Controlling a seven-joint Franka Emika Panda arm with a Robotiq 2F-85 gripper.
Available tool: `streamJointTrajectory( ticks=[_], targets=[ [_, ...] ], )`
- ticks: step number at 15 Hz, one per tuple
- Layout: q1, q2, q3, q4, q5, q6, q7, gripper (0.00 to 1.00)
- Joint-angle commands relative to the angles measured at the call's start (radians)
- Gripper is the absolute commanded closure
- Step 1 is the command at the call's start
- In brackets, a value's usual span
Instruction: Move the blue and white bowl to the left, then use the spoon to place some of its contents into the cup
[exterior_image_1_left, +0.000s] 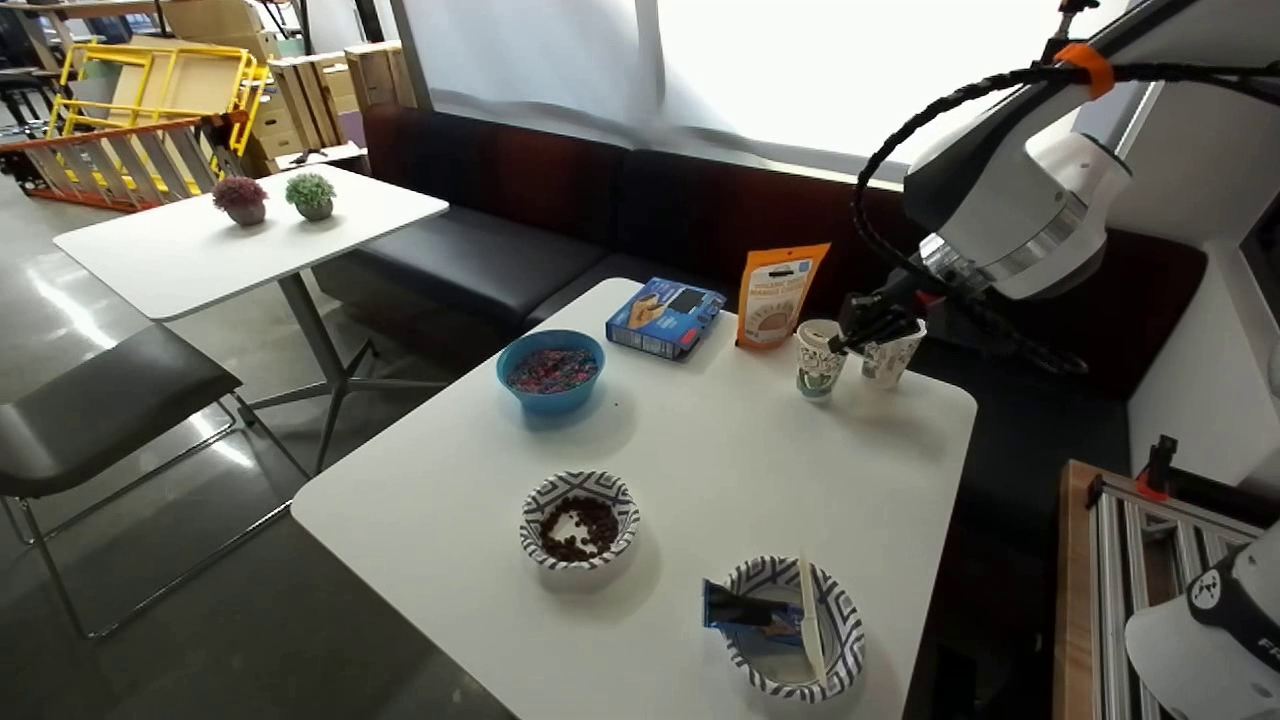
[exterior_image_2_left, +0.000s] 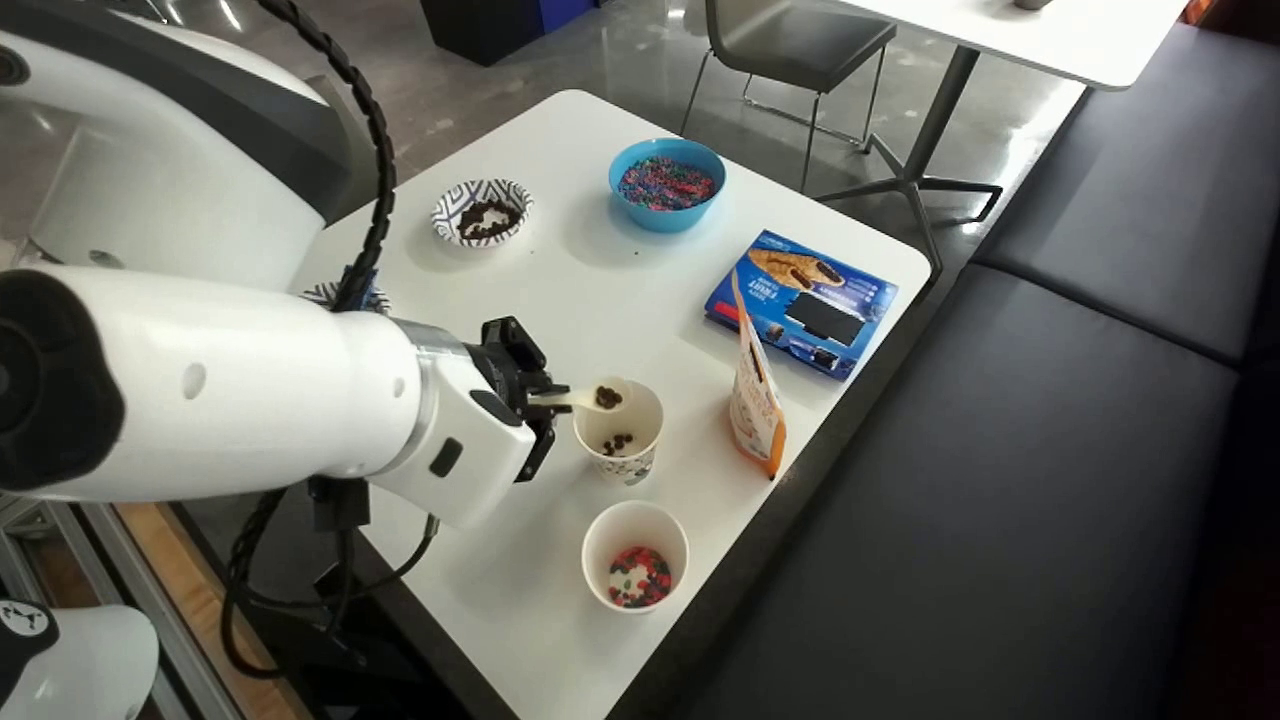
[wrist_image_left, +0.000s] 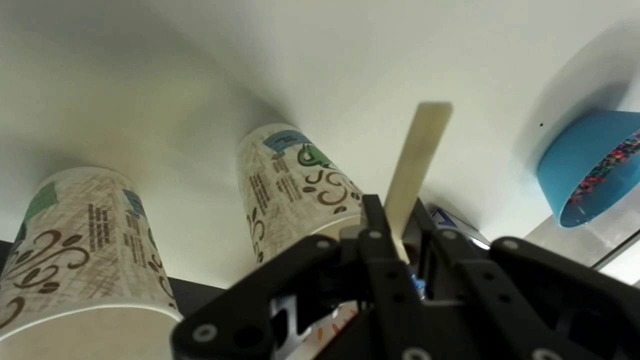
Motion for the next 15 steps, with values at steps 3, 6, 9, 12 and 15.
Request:
streamJointTrajectory(
  ticks=[3,6,9,12,15],
  targets=[
    [-0.147,0.08,0.067,0.002,0.016,-0.136,-0.08,0.96],
    [-0.204,0.126,0.08,-0.006,-0.009,-0.201,-0.079,0.96],
    [-0.238,0.169,0.087,-0.006,-0.013,-0.229,-0.084,0.96],
    [-0.251,0.212,0.079,-0.004,-0.007,-0.229,-0.09,0.96],
    [-0.26,0.242,0.063,-0.001,-0.012,-0.253,-0.088,0.96]
  ],
)
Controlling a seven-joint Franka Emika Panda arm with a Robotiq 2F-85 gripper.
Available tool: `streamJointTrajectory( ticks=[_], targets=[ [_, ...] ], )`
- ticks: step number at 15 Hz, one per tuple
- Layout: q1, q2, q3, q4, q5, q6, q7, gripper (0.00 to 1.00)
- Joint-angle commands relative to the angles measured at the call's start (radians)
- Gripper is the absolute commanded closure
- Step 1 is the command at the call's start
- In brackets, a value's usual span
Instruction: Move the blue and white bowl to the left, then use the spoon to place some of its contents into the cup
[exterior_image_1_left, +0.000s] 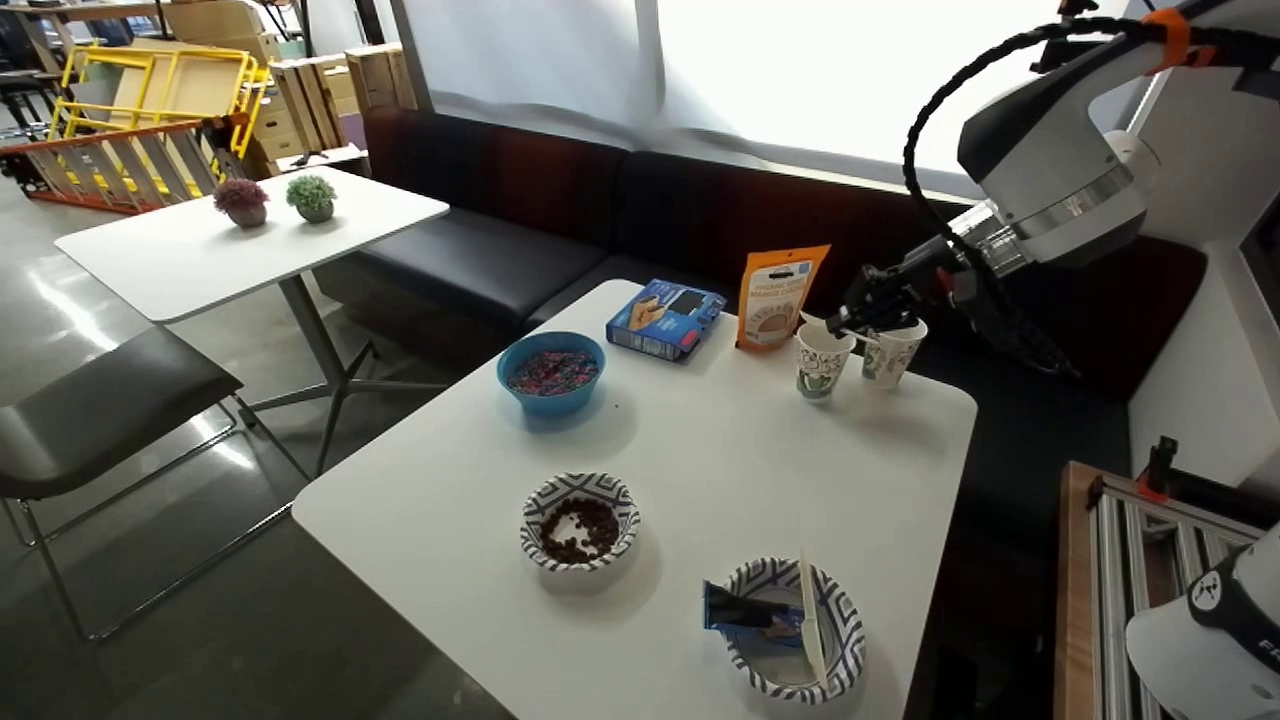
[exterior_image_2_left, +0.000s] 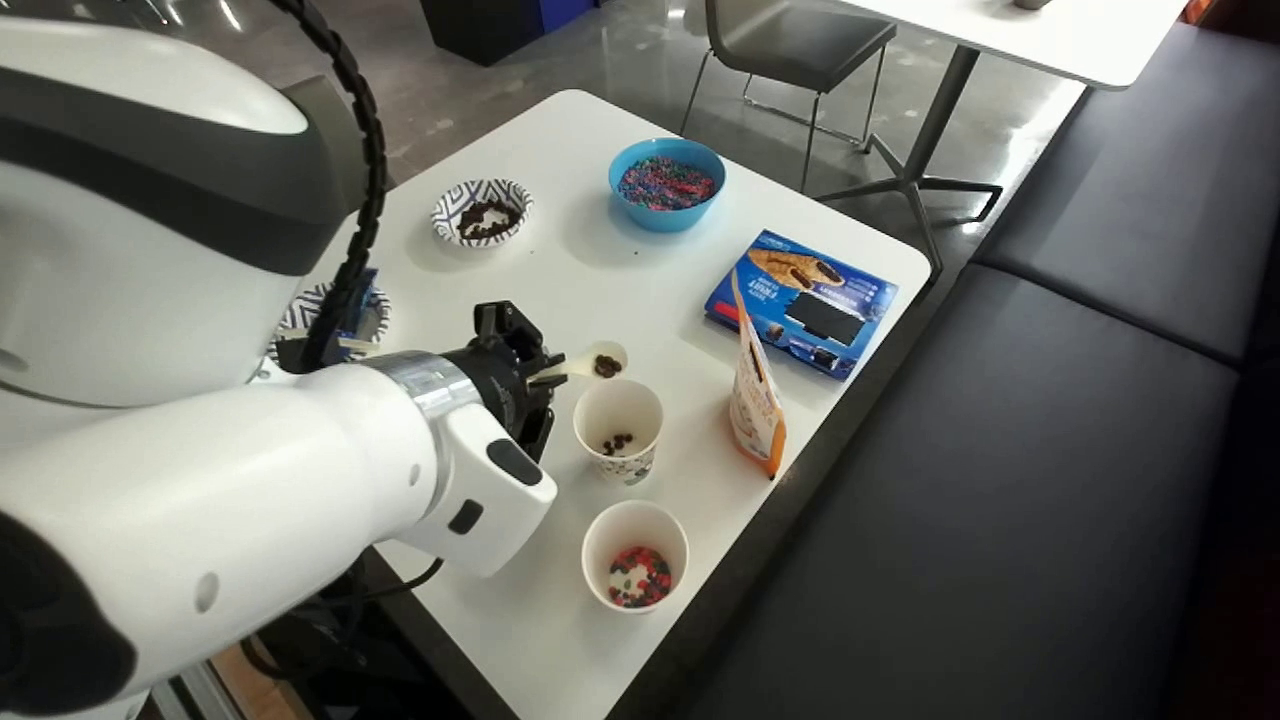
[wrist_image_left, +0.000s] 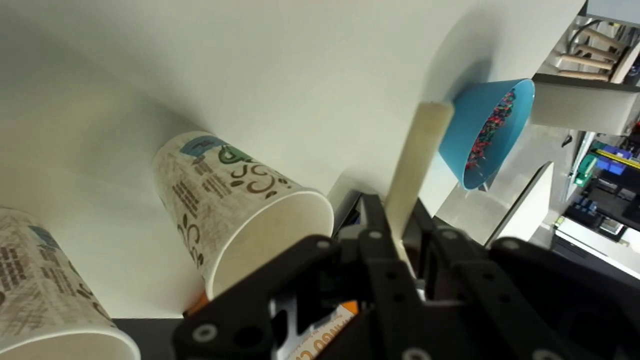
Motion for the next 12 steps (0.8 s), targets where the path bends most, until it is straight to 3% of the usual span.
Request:
streamJointTrajectory(
  ticks=[1,2,3,4,11,12],
  targets=[
    [-0.036,0.116,-0.039,-0.025,-0.139,-0.056,0.069,0.96],
    [-0.049,0.075,-0.03,-0.006,-0.054,-0.115,-0.003,0.96],
    [-0.049,0.078,-0.046,-0.003,-0.07,-0.138,0.015,0.96],
    [-0.046,0.128,-0.078,-0.015,-0.177,-0.125,0.093,0.96],
    [-0.071,0.26,-0.176,-0.015,-0.497,-0.137,0.266,0.96],
    [-0.078,0.23,-0.153,-0.008,-0.408,-0.16,0.194,0.96]
  ],
)
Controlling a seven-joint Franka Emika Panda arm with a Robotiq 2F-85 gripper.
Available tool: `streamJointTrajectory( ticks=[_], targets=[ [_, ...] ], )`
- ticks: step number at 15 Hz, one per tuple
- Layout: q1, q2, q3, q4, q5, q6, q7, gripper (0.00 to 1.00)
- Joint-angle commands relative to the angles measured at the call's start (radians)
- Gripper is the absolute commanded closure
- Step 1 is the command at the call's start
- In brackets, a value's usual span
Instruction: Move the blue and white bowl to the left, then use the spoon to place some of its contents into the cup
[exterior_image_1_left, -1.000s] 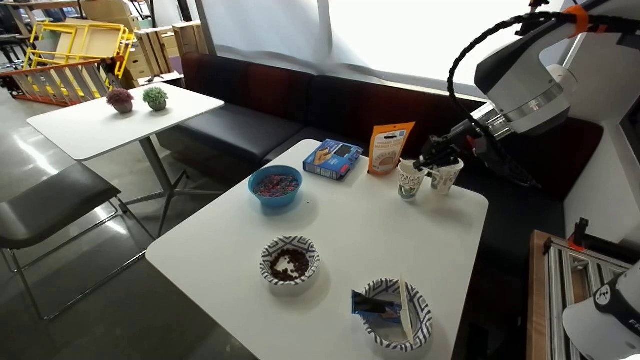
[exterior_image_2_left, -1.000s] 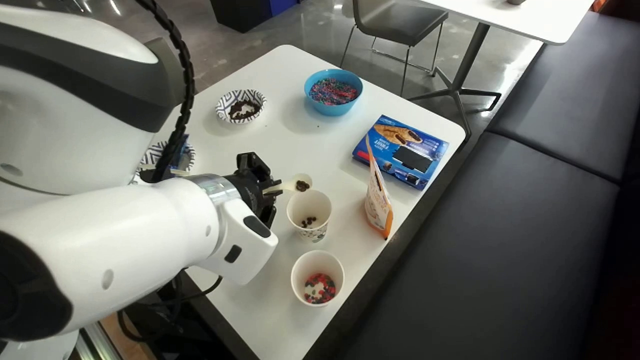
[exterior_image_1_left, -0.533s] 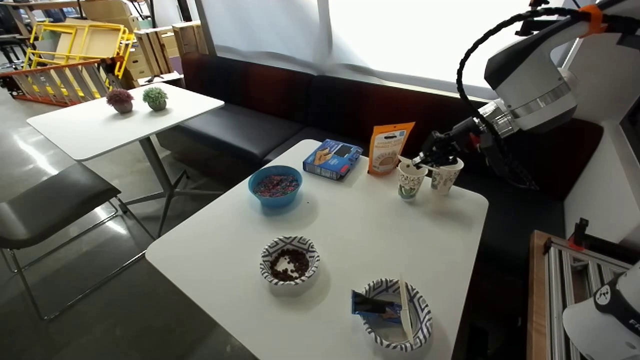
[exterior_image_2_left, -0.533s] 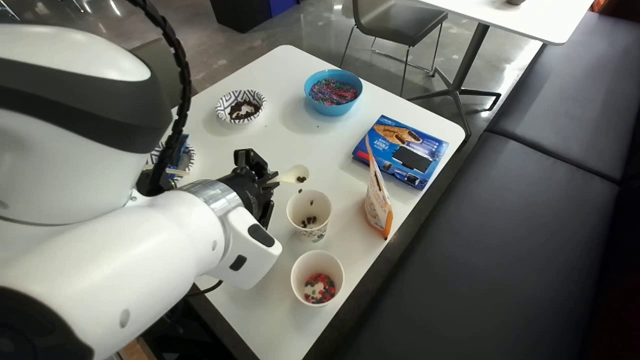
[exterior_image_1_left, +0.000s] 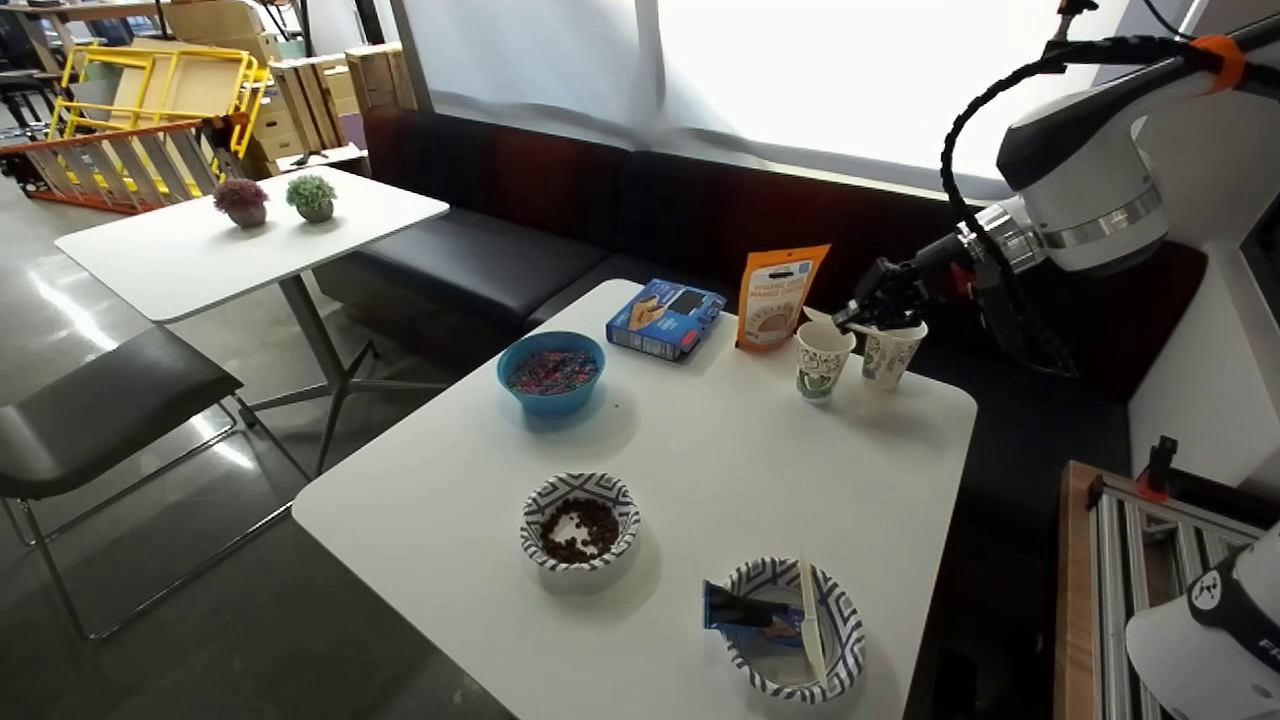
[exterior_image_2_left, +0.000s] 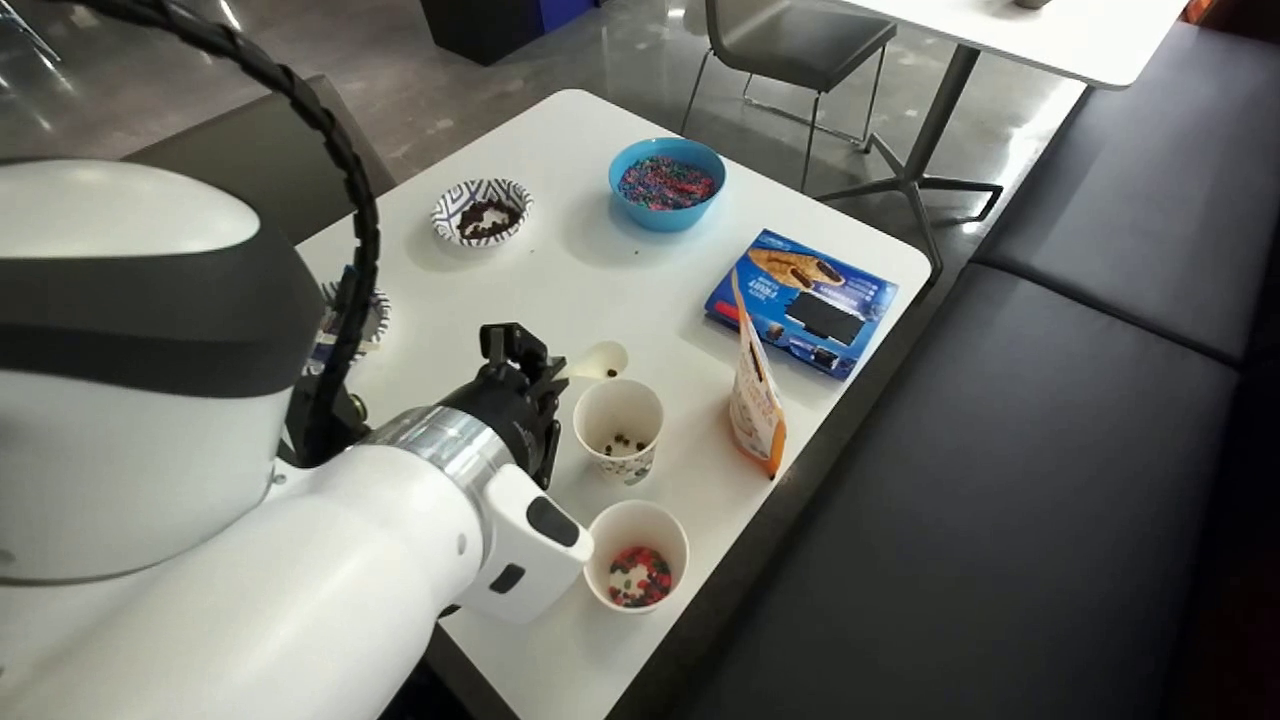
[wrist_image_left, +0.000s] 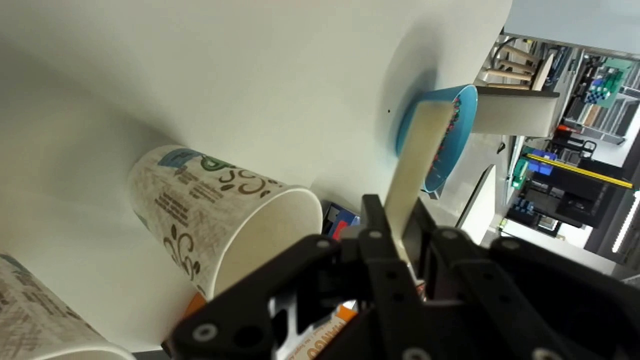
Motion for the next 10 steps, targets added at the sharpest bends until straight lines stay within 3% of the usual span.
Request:
streamJointTrajectory(
  ticks=[1,7,10],
  targets=[
    [-0.042,0.057,0.008,-0.006,-0.014,-0.052,-0.011,0.96],
    [-0.053,0.006,0.11,-0.018,0.013,0.016,-0.115,0.96],
    [-0.017,-0.049,0.179,-0.006,0.043,0.078,-0.204,0.96]
  ],
)
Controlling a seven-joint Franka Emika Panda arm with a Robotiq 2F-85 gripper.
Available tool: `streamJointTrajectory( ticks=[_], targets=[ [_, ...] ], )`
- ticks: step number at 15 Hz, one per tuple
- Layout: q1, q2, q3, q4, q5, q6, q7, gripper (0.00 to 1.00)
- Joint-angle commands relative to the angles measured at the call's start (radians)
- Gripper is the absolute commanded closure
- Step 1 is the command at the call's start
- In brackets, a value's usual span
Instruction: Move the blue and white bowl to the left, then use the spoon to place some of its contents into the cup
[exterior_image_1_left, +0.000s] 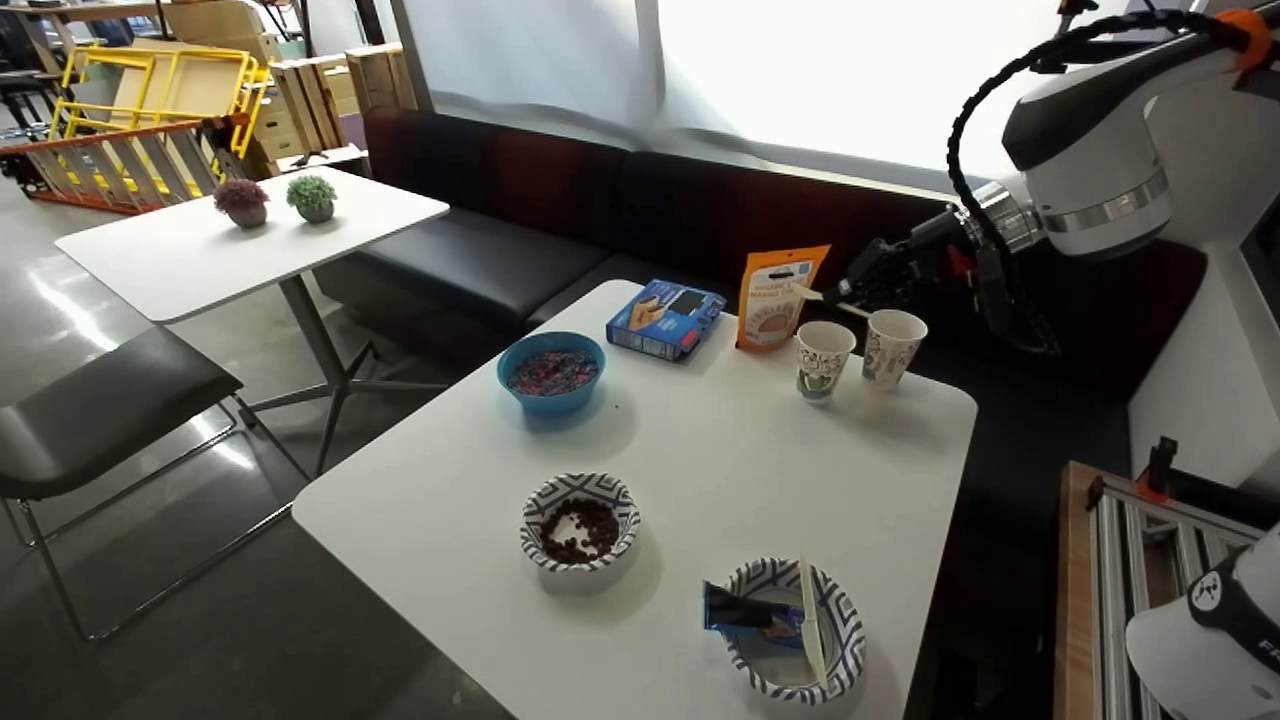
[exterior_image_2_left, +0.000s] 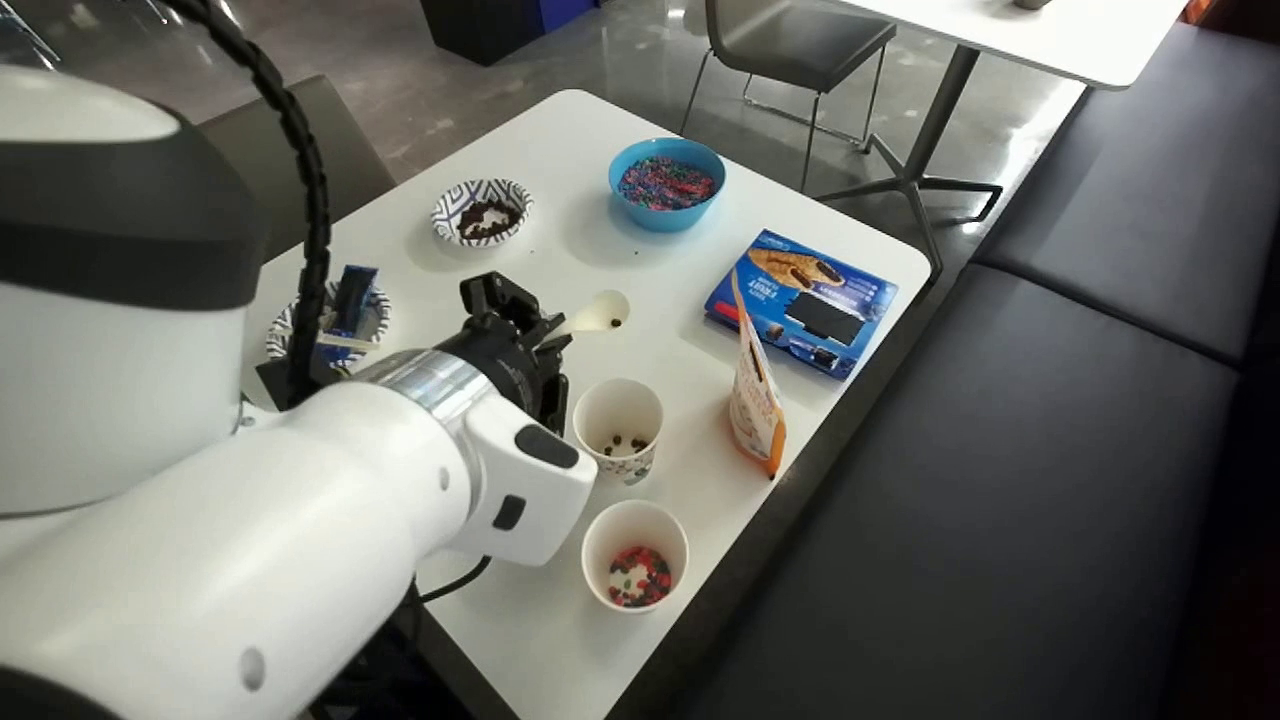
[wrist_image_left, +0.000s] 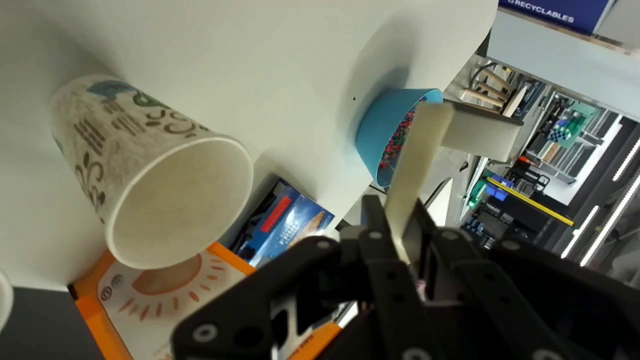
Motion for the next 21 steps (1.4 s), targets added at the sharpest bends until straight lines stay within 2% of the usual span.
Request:
streamJointTrajectory(
  ticks=[1,5,8,10,12,15,17,19,21],
  targets=[
    [0.024,-0.075,0.094,-0.003,0.056,0.075,-0.116,0.96],
    [0.114,-0.13,0.19,-0.001,0.142,0.201,-0.239,0.96],
    [0.208,-0.175,0.258,-0.003,0.231,0.311,-0.335,0.96],
    [0.292,-0.199,0.287,-0.005,0.284,0.401,-0.398,0.96],
    [0.411,-0.212,0.292,-0.008,0.322,0.51,-0.453,0.96],
    [0.62,-0.232,0.241,-0.01,0.295,0.687,-0.482,0.96],
    [0.769,-0.27,0.177,-0.012,0.26,0.795,-0.474,0.96],
    [0.935,-0.312,0.072,-0.012,0.22,0.897,-0.456,0.96],
    [1.099,-0.355,-0.069,-0.013,0.195,0.978,-0.451,0.96]
  ],
)
